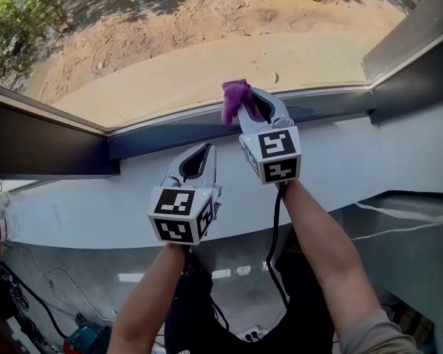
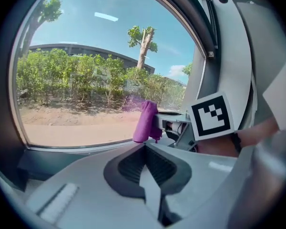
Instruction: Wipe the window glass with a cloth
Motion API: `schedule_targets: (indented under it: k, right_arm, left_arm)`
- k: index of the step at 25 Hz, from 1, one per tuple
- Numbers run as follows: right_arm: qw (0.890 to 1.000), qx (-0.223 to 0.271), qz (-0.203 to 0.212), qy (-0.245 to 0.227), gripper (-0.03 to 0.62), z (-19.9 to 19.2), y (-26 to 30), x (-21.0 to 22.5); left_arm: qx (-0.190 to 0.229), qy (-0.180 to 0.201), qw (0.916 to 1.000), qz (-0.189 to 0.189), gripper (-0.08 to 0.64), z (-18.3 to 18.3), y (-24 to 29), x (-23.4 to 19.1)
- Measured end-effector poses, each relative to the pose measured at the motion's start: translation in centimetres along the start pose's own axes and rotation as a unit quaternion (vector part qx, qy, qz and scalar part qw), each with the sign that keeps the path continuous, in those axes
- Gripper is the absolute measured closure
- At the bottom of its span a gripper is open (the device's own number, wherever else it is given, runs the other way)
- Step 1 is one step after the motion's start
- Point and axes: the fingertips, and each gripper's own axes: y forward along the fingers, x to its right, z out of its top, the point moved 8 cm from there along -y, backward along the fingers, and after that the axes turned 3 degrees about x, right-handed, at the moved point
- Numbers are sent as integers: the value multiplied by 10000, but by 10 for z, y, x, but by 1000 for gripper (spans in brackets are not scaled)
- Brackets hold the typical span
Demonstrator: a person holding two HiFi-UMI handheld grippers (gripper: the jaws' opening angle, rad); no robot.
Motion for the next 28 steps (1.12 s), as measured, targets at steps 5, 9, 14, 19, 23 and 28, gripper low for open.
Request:
schedule_targets:
  k: [5, 9, 14, 19, 23, 28]
  right_arm:
    - [9988, -21, -470, 126, 504, -7, -30, 73]
    - [9978, -88, -655, 63, 503, -14, -51, 124]
    - [9947, -39, -1002, 210, 503, -22, -73, 182]
    - [9907, 33, -1315, 356, 503, -32, -91, 230]
    - [9827, 79, -1763, 560, 505, -42, -109, 273]
    - [9801, 86, -1879, 632, 502, -50, -117, 307]
  left_arm:
    - [8, 127, 9994, -335, 560, 8, 43, 51]
    - [-20, 217, 9982, -565, 560, 13, 72, 92]
    - [-114, 381, 9958, -820, 560, 16, 104, 131]
    - [-226, 453, 9933, -1042, 560, 14, 124, 165]
    - [-351, 502, 9906, -1224, 560, 9, 139, 191]
    - [-467, 605, 9874, -1385, 560, 12, 157, 219]
